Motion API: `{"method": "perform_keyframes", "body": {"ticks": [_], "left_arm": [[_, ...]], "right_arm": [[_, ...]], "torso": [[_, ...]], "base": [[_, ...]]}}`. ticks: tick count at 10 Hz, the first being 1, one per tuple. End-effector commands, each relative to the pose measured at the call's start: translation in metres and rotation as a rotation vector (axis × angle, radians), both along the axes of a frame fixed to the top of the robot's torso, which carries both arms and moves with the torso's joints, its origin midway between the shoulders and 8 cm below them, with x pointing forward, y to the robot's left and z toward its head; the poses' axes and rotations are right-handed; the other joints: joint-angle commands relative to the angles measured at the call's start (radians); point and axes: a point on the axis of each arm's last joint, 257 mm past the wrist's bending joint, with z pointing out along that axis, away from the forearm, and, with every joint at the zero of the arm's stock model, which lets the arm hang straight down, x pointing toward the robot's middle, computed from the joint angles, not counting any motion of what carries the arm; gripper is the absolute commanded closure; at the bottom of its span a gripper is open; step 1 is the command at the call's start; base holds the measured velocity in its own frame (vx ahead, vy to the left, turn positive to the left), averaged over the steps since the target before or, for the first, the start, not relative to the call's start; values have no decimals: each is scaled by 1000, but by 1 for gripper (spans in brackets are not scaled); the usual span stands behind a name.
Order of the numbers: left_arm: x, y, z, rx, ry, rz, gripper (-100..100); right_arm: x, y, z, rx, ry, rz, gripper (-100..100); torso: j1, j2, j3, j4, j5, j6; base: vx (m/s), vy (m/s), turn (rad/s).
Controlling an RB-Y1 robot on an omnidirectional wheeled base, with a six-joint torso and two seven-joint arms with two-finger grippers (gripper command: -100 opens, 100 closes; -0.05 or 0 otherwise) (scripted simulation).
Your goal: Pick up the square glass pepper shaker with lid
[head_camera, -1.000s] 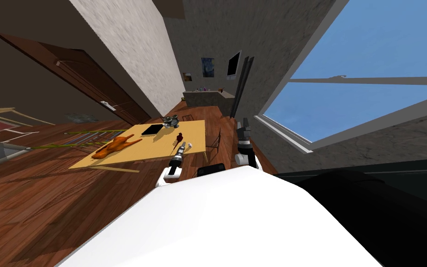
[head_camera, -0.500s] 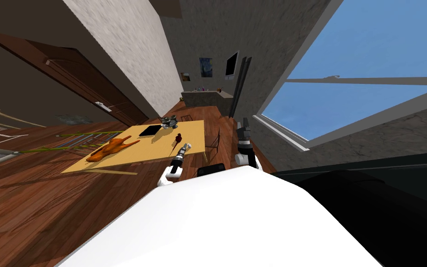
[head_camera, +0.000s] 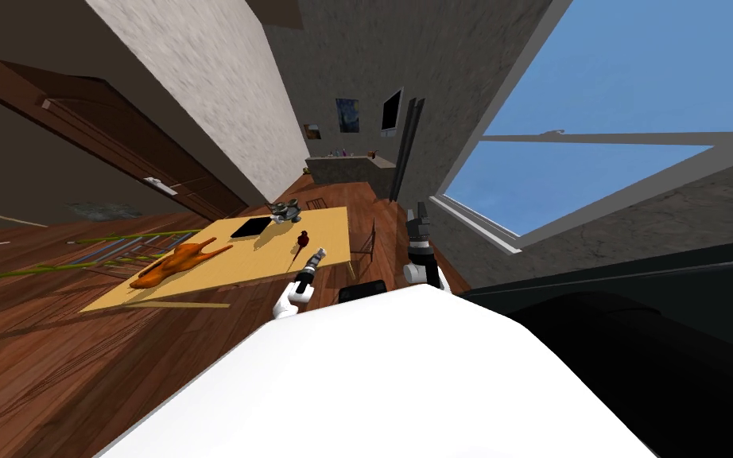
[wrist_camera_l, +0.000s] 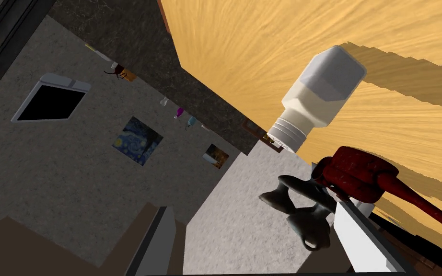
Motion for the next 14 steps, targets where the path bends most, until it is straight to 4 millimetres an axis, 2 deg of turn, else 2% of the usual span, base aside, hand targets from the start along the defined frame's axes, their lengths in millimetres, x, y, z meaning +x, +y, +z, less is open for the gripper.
{"method": "perform_keyframes", "body": {"ticks": [1, 2, 3, 4, 9, 14], "left_arm": [[4, 2, -13, 58, 43, -13, -100], [7, 5, -23, 96, 72, -22, -100], [1, 8, -33, 96, 94, -17, -100], [6, 10, -37, 133, 112, -27, -100], [4, 27, -67, 245, 208, -46, -100], [6, 49, -79, 348, 269, -59, -100]], "right_arm": [[0, 0, 0, 0, 0, 0, 0], [0, 0, 0, 0, 0, 0, 0], [0, 0, 0, 0, 0, 0, 0], [0, 0, 0, 0, 0, 0, 0], [0, 0, 0, 0, 0, 0, 0], [0, 0, 0, 0, 0, 0, 0]], "torso": [[0, 0, 0, 0, 0, 0], [0, 0, 0, 0, 0, 0], [0, 0, 0, 0, 0, 0], [1, 0, 0, 0, 0, -1], [0, 0, 0, 0, 0, -1], [0, 0, 0, 0, 0, -1]], "base": [[6, 7, -158], [9, 13, -127], [6, 14, -39], [2, 10, -84], [2, 10, -78], [3, 5, -69]]}}
